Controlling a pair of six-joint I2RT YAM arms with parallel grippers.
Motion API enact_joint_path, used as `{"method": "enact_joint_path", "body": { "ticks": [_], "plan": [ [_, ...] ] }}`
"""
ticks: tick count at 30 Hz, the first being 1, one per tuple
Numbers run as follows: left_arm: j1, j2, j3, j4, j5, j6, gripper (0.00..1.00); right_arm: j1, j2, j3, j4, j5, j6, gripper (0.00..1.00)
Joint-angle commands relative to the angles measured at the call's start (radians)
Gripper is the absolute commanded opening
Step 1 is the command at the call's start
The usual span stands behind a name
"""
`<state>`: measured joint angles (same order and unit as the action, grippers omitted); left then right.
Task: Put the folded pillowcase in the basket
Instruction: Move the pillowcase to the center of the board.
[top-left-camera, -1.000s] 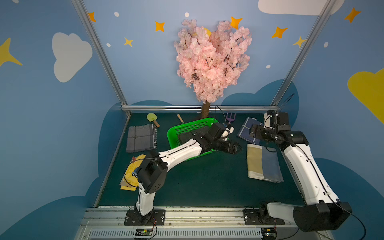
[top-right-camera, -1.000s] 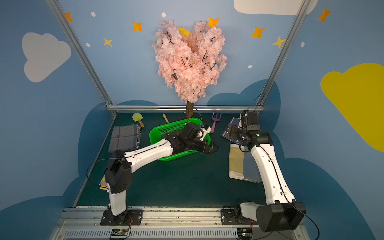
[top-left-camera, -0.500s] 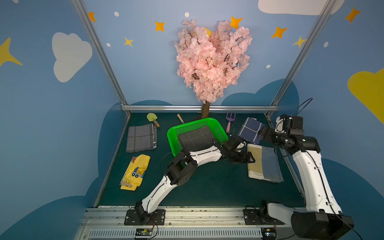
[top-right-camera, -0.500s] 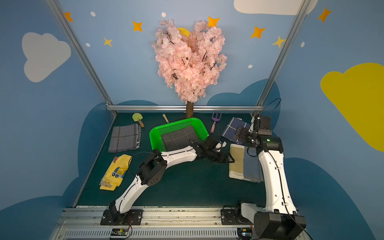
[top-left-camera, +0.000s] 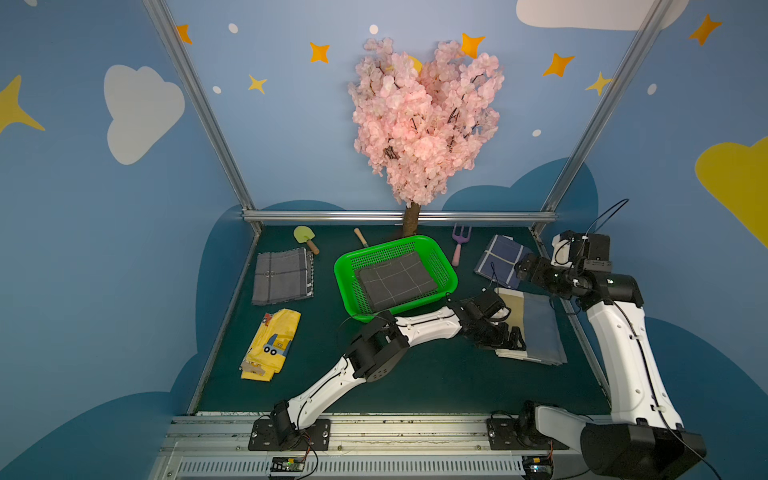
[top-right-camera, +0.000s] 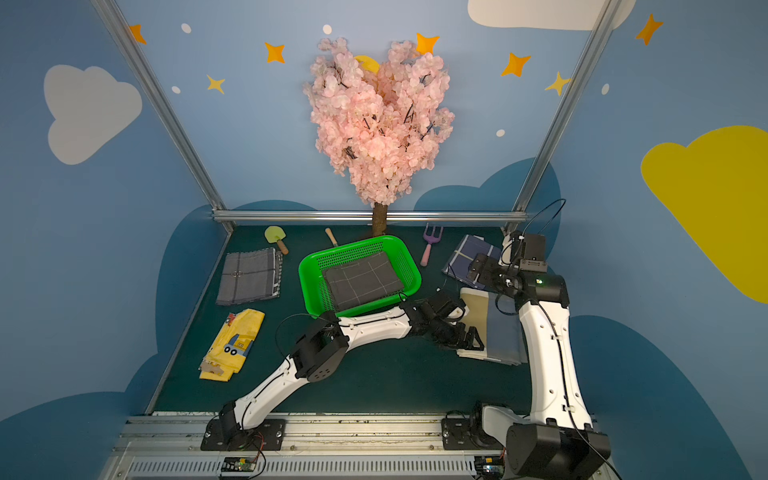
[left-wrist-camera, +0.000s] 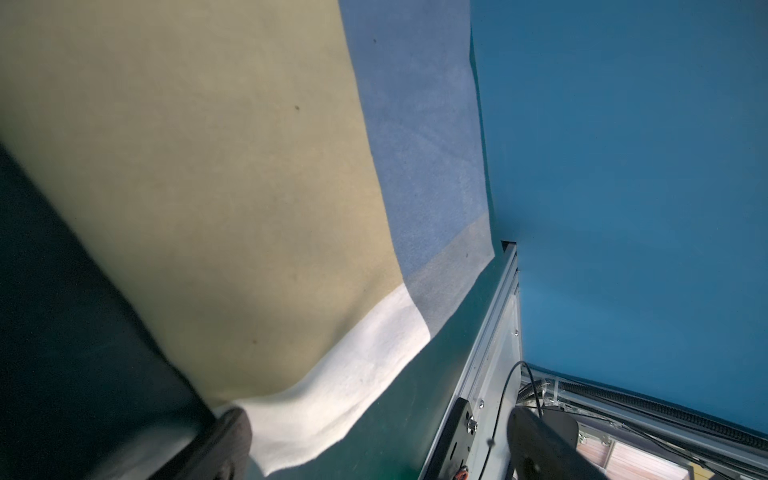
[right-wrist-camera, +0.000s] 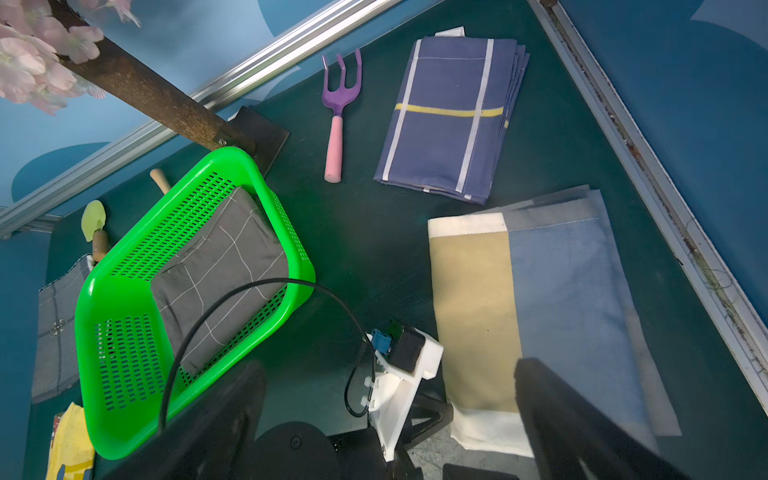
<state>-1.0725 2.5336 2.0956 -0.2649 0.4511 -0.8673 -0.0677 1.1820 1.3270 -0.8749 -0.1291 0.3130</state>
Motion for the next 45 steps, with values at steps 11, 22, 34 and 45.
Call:
{"method": "enact_joint_path", "body": {
  "ticks": [11,22,34,45],
  "plan": [
    [-0.001,0.009,-0.004,-0.183,-0.080,0.021,1.00,-0.016,-0.037,-0.024,-0.013,-0.053,-0.002,0.99],
    [-0.007,0.096,0.084,-0.170,-0.048,-0.015,0.74,-0.016,-0.041,-0.034,-0.003,-0.067,0.002,0.99],
    [-0.008,0.085,0.067,-0.202,-0.100,0.012,0.03,-0.016,-0.047,-0.053,0.005,-0.100,-0.005,0.99],
    [0.008,-0.174,-0.266,-0.299,-0.159,0.237,0.03,-0.016,-0.001,-0.096,0.014,-0.188,-0.018,0.99]
  ]
}}
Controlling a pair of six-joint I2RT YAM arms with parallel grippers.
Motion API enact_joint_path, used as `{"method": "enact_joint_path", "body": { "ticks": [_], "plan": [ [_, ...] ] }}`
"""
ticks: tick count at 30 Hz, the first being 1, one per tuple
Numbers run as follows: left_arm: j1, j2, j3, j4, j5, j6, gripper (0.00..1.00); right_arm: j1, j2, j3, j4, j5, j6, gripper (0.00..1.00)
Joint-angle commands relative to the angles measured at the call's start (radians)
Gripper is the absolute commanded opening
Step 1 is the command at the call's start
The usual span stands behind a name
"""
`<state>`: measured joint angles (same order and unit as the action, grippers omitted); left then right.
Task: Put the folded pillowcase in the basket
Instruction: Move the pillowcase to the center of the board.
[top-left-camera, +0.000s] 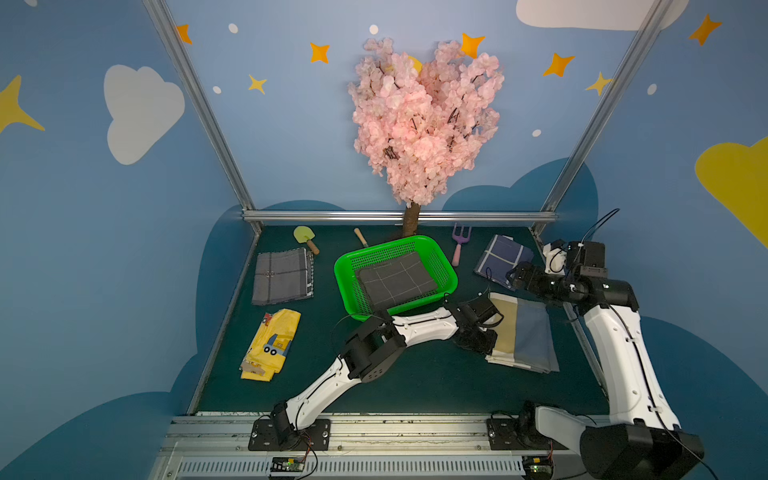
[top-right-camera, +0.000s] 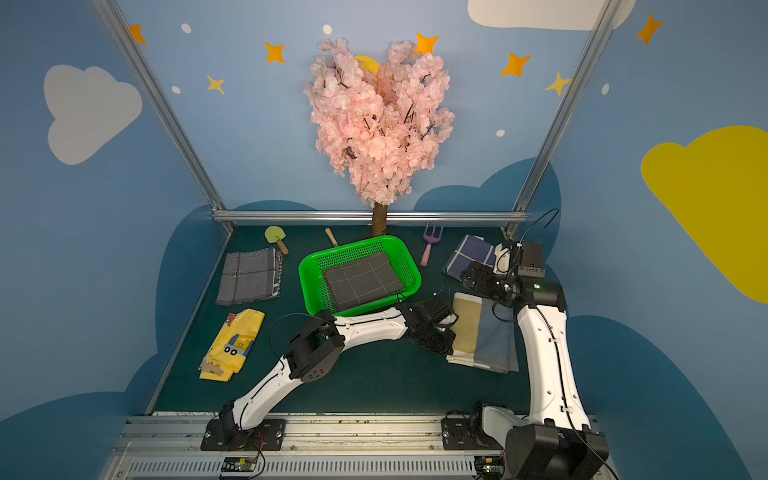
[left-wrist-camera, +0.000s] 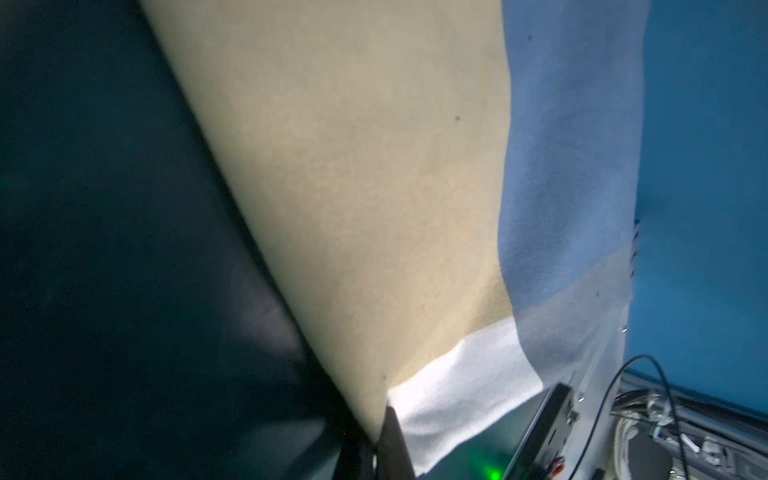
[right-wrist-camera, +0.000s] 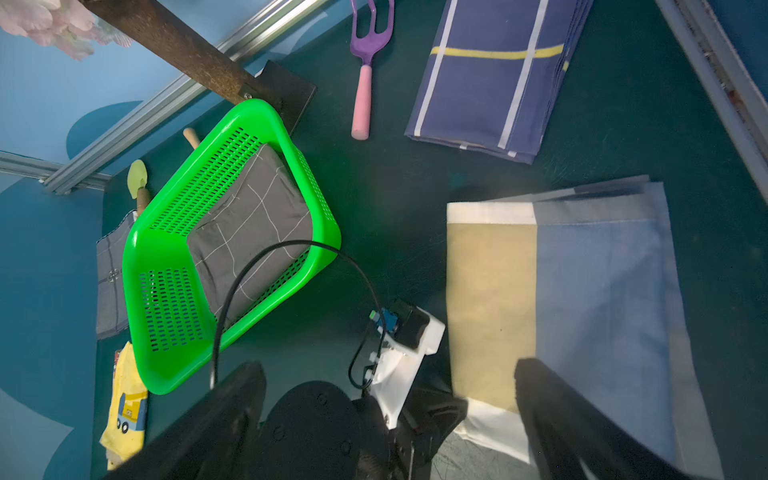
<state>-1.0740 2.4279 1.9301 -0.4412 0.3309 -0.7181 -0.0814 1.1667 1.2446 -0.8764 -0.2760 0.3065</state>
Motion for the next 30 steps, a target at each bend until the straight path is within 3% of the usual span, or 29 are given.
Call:
{"method": "enact_joint_path", "body": {
  "ticks": [1,7,14,20,21,23,25,26,27,30],
  "plan": [
    [0.014,-0.108,-0.178,-0.102,-0.035,0.086,0.03,0.000,0.021,-0.018,0.020,-0.053,-0.011,0.99],
    [0.039,-0.312,-0.568,0.101,-0.015,-0.008,0.03,0.007,0.054,-0.065,0.054,-0.086,0.009,0.99],
    [0.036,-0.410,-0.732,0.134,-0.044,-0.051,0.03,0.040,0.084,-0.175,0.122,-0.062,0.047,0.99],
    [0.039,-0.448,-0.801,0.175,-0.055,-0.073,0.04,0.039,0.208,-0.211,0.116,-0.040,0.065,0.99],
    [0.039,-0.443,-0.796,0.175,-0.050,-0.070,0.07,0.032,0.243,-0.205,0.105,-0.050,0.054,0.99],
    [0.037,-0.435,-0.781,0.169,-0.043,-0.061,0.23,0.017,0.311,-0.195,0.084,-0.046,0.036,0.98],
    [0.039,-0.436,-0.780,0.172,-0.046,-0.058,0.56,-0.003,0.373,-0.197,0.076,-0.049,0.035,0.98],
    [0.039,-0.442,-0.782,0.177,-0.046,-0.057,0.65,-0.007,0.392,-0.201,0.077,-0.048,0.036,0.99],
    [0.041,-0.446,-0.784,0.180,-0.049,-0.055,0.73,-0.011,0.409,-0.206,0.077,-0.046,0.033,0.99],
    [0.050,-0.468,-0.782,0.185,-0.044,-0.036,0.85,-0.017,0.399,-0.231,0.092,-0.023,0.028,0.99]
  ]
}}
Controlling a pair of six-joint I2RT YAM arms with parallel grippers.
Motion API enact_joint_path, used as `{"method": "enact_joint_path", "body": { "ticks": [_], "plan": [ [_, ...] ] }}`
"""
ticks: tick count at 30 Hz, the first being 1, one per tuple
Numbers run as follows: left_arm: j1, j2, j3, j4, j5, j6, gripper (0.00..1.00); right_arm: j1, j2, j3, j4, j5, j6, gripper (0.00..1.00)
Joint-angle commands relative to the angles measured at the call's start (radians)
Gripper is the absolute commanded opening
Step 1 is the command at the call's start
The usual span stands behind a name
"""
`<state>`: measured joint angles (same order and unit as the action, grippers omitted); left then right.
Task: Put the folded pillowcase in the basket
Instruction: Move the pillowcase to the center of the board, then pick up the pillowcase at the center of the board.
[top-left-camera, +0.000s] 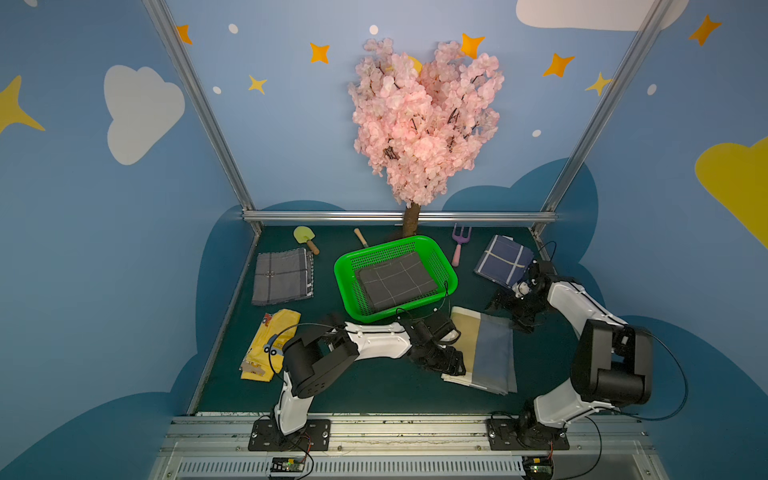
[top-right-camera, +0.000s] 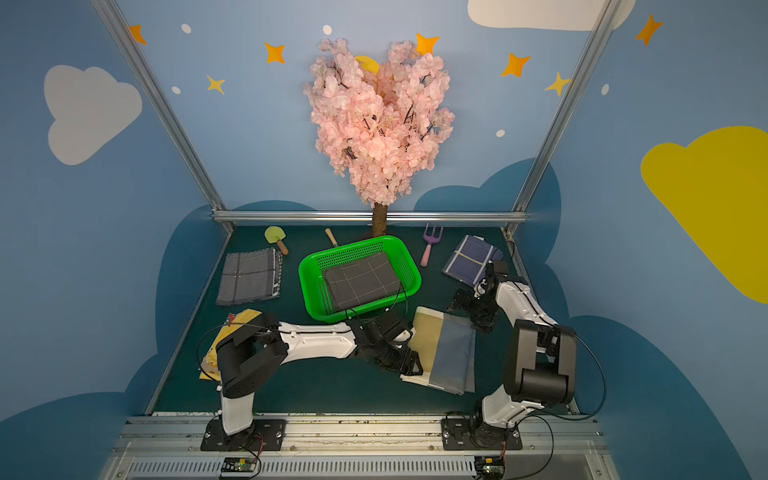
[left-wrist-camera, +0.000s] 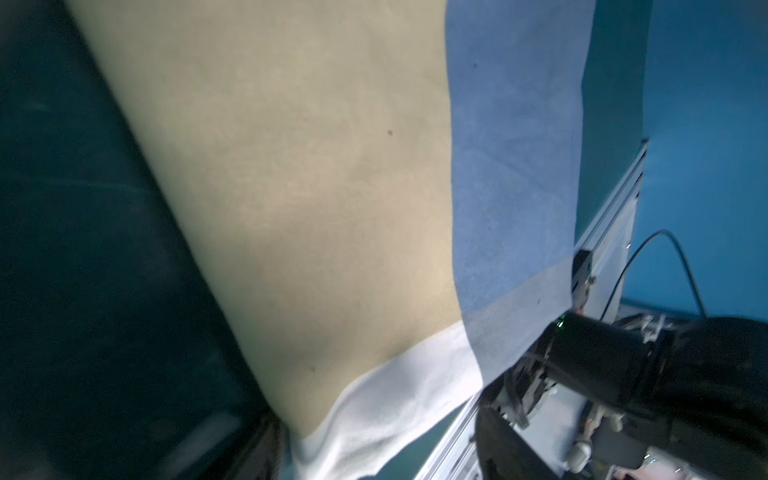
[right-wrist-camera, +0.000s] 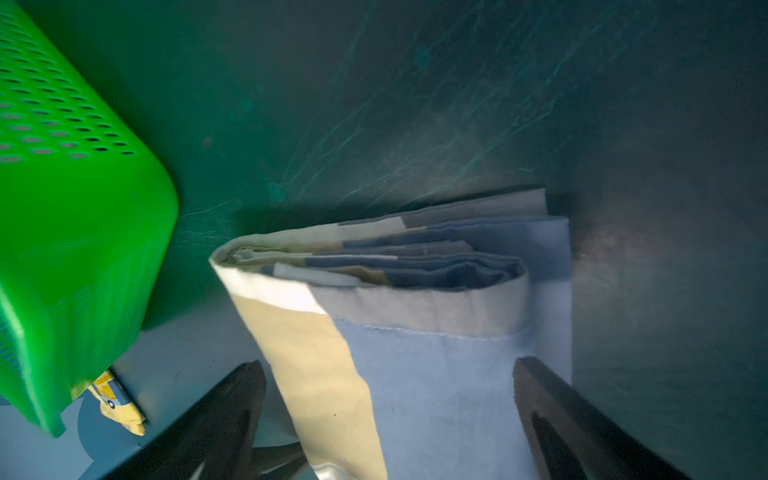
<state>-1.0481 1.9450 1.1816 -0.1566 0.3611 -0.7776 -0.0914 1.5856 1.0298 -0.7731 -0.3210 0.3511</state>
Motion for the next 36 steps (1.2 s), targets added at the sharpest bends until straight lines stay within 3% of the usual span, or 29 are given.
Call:
{"method": "enact_joint_path", "body": {
  "ticks": [1,11,26,33,36],
  "plan": [
    [0.029,0.009,-0.031,-0.100,-0.070,0.034,0.87,-0.012,-0.031,-0.024,-0.008,0.029,-0.017,0.99],
    [0.108,0.116,0.080,-0.079,0.009,0.096,0.92,-0.098,-0.046,-0.118,0.024,0.039,-0.034,0.98],
    [0.117,0.284,0.150,0.113,0.137,0.003,0.89,-0.133,-0.029,-0.250,0.166,-0.127,-0.038,0.93],
    [0.117,0.307,0.158,0.121,0.142,-0.004,0.82,-0.073,-0.004,-0.275,0.183,-0.127,-0.015,0.87],
    [0.115,0.302,0.148,0.114,0.138,0.003,0.65,-0.076,-0.009,-0.272,0.186,-0.122,-0.012,0.75]
  ]
}}
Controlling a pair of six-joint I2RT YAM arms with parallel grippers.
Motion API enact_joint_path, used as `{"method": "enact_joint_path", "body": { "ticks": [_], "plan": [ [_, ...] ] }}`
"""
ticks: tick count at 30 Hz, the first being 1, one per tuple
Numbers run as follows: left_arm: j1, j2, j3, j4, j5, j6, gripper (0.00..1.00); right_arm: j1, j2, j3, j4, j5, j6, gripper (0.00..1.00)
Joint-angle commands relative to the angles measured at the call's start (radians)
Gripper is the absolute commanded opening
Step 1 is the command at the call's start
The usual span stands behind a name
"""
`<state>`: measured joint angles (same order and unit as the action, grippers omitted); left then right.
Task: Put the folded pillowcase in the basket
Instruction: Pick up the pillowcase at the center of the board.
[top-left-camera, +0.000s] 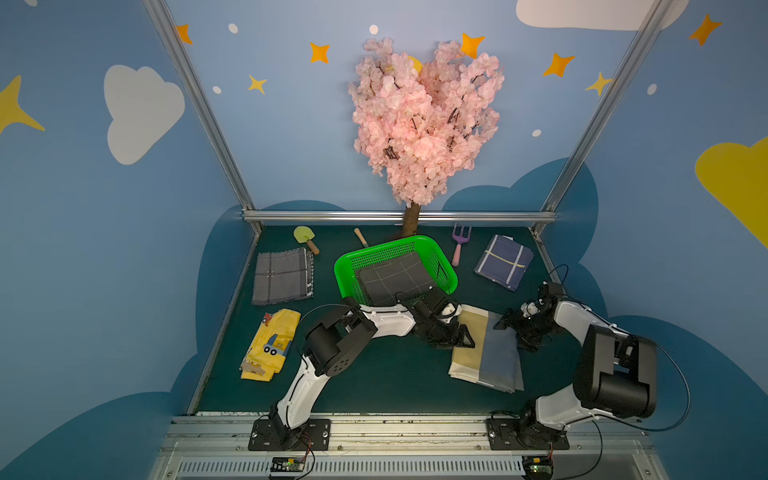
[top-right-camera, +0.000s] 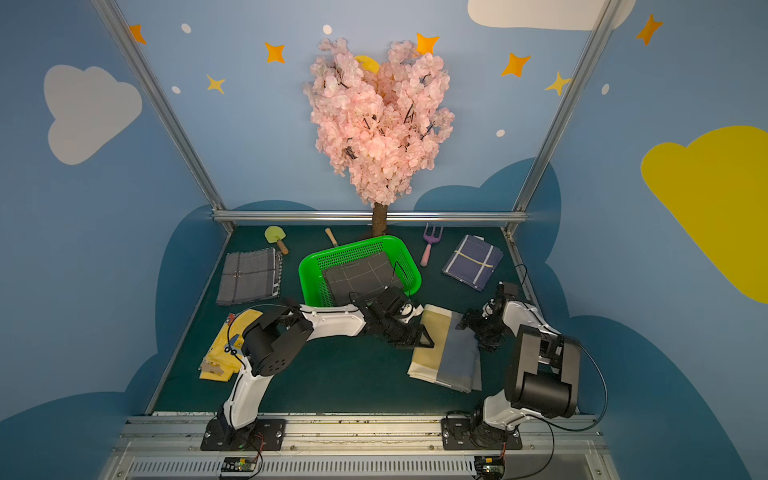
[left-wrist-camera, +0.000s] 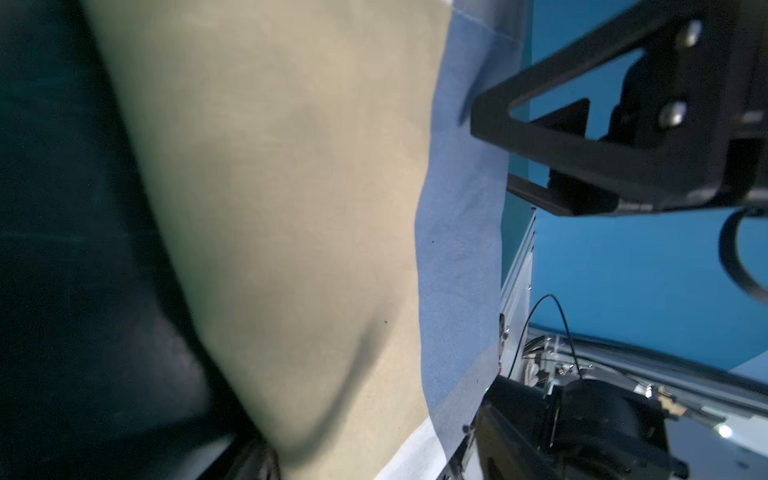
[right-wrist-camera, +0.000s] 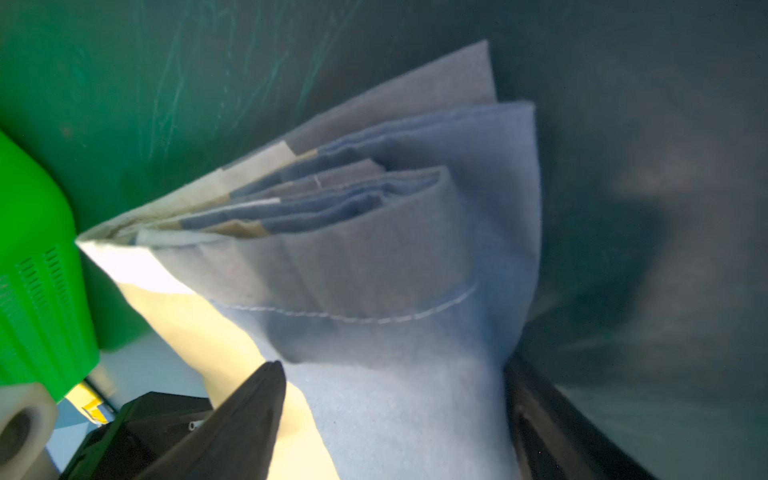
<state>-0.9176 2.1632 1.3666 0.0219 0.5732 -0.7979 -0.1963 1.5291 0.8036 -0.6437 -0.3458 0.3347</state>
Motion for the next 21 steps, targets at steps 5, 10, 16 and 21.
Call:
{"method": "enact_joint_path", "body": {
  "ticks": [5,10,16,21],
  "plan": [
    [-0.015,0.078,-0.053,-0.068,-0.092,0.022,0.17,0.031,0.044,-0.052,0.055,-0.090,0.008,0.48],
    [-0.017,0.070,-0.057,-0.066,-0.104,0.020,0.03,0.038,0.049,-0.052,0.049,-0.086,0.006,0.11],
    [-0.020,0.020,-0.076,-0.068,-0.148,0.034,0.03,0.062,0.029,-0.033,0.025,-0.069,0.002,0.00],
    [-0.028,-0.058,-0.068,-0.138,-0.206,0.085,0.03,0.100,-0.032,0.004,-0.027,-0.042,0.007,0.00]
  ]
}}
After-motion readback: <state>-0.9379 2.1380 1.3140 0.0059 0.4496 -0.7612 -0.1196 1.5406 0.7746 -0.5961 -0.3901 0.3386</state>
